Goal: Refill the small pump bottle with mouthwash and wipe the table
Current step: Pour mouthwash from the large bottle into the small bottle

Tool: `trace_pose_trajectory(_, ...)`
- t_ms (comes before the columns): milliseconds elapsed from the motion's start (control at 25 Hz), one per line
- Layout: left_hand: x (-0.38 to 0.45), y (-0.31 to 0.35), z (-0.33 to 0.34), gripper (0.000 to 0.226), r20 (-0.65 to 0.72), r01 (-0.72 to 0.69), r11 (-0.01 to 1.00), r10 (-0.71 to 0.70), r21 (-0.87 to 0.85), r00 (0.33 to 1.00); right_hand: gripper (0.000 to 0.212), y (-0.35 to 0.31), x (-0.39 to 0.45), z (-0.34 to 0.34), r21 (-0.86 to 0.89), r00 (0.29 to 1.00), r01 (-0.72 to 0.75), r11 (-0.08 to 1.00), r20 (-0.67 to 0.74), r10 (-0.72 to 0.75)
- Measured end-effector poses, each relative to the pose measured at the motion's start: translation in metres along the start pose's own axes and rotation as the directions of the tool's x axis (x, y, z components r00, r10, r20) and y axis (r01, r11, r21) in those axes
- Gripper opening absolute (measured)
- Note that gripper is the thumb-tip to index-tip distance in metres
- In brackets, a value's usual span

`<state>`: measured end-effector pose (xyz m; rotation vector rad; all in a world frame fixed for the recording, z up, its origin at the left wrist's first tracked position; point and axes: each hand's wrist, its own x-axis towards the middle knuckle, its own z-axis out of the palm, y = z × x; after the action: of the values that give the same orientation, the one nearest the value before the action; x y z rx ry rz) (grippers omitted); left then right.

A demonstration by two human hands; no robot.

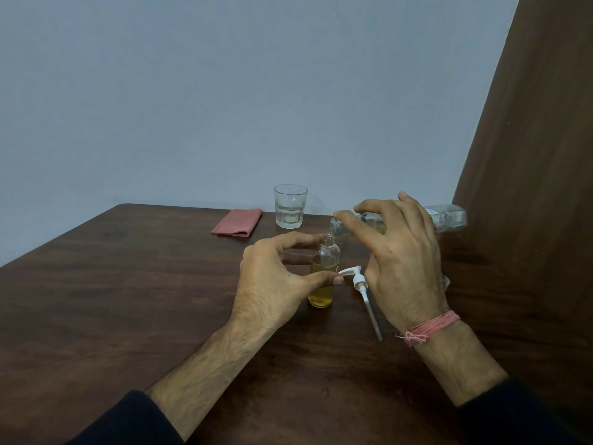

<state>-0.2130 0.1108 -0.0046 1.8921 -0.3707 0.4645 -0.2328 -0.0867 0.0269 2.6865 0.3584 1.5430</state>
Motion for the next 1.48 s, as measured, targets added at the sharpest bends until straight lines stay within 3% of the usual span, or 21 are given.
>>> trace_pose_trajectory(1080, 0.0000, -0.0006, 0.0000, 0.061, -0.007, -0.008, 1.000, 0.008, -0.005, 1.000, 0.070, -0.0009, 0.0012, -0.0015, -0.003, 1.000, 0.011, 1.000, 0.001, -0.011)
trace_pose_trajectory(1480, -0.0003, -0.0013, -0.0005, 0.065, -0.008, -0.007, 1.000, 0.007, -0.010, 1.000, 0.077, 0.0005, 0.0014, 0.0007, -0.008, 1.000, 0.012, 1.000, 0.004, -0.012)
